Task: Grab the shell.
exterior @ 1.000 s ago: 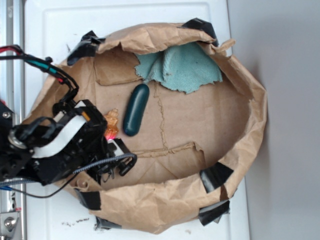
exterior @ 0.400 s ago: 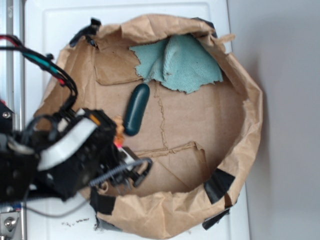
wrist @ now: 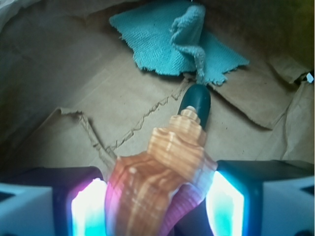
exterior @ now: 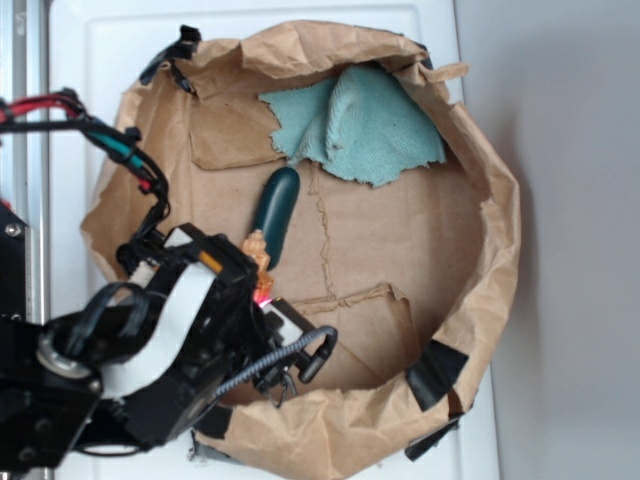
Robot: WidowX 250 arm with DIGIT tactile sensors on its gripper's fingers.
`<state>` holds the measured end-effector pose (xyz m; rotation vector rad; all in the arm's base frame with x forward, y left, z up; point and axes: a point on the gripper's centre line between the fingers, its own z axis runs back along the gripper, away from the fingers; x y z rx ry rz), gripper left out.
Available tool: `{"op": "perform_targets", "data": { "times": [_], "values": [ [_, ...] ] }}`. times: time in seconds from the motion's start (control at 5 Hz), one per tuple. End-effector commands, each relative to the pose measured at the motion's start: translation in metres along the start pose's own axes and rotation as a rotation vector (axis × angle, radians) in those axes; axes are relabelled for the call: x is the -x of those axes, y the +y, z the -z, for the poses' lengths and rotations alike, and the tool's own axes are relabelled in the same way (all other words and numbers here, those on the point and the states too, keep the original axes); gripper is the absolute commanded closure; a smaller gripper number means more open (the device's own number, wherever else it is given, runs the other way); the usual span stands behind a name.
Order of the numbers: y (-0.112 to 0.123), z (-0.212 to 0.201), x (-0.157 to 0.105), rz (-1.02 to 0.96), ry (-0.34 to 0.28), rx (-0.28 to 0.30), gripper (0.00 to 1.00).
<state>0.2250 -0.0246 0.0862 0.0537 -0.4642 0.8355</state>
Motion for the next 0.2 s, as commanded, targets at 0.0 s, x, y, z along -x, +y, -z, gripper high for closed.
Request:
{"op": "perform_targets", "data": {
  "times": [0.0],
  "values": [
    [-0.008, -0.023, -0.0329, -0.054, -0.01, 0.068, 1.0]
  ]
}}
